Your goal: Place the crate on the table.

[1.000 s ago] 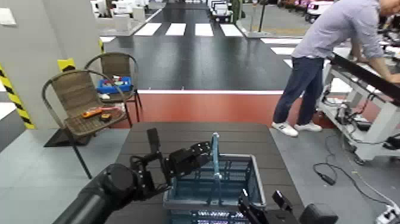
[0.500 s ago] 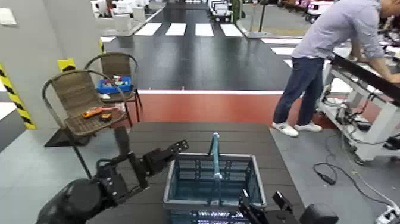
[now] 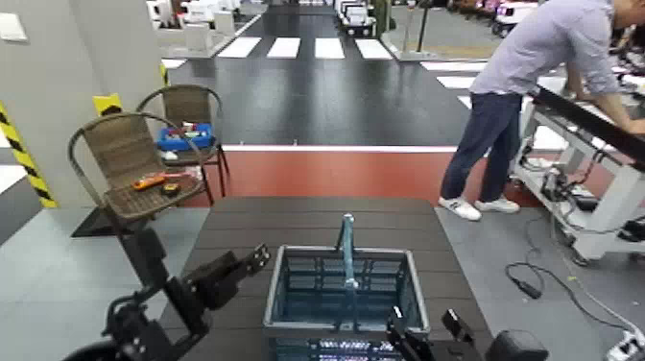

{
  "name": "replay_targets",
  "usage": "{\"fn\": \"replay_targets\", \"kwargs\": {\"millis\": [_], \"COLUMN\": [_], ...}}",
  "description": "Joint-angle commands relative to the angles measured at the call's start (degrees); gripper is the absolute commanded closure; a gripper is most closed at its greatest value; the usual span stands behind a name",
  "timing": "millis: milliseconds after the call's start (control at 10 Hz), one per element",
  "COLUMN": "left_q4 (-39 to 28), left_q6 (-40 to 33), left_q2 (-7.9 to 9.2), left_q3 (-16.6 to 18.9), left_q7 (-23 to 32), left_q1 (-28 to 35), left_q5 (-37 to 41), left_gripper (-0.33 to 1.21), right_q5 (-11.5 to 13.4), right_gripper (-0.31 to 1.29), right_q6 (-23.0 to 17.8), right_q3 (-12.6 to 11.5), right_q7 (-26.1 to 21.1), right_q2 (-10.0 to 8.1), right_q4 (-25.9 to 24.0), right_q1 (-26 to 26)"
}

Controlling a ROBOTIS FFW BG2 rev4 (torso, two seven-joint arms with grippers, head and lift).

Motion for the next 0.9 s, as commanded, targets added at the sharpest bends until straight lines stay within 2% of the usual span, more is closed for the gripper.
{"fn": "replay_targets", "kwargs": {"millis": [100, 300, 400, 600, 900], "left_q4": [-3.62, -3.88, -3.88, -5.02, -7.75], "left_q6": [-9.24, -17.50, -22.16, -30.78, -34.29], "left_q2": [-1.53, -0.83, -1.18, -2.67, -5.66], "left_q3": [0.36, -3.24, -3.77, -2.45, 0.01], "left_q7": [0.14, 2.78, 3.83, 6.38, 9.63], "left_q1": [7.45, 12.64, 15.01, 19.67, 23.71], "left_q5": [-6.53, -7.58, -9.69, -15.93, -25.95], "left_gripper": [0.11, 0.11, 0.11, 0.11, 0.11], "right_q5": [0.00, 0.00, 0.00, 0.00, 0.00], "right_gripper": [0.15, 0.15, 0.15, 0.15, 0.15], "right_q6": [-0.39, -0.75, -0.92, -1.10, -0.92], "right_q3": [-0.18, -0.27, -0.36, -0.45, -0.80], "right_q7": [0.08, 0.08, 0.08, 0.17, 0.26], "right_q2": [0.00, 0.00, 0.00, 0.09, 0.00], "right_q4": [-0.05, -0.05, -0.05, -0.05, -0.31], "right_q1": [0.18, 0.35, 0.44, 0.62, 0.79]}}
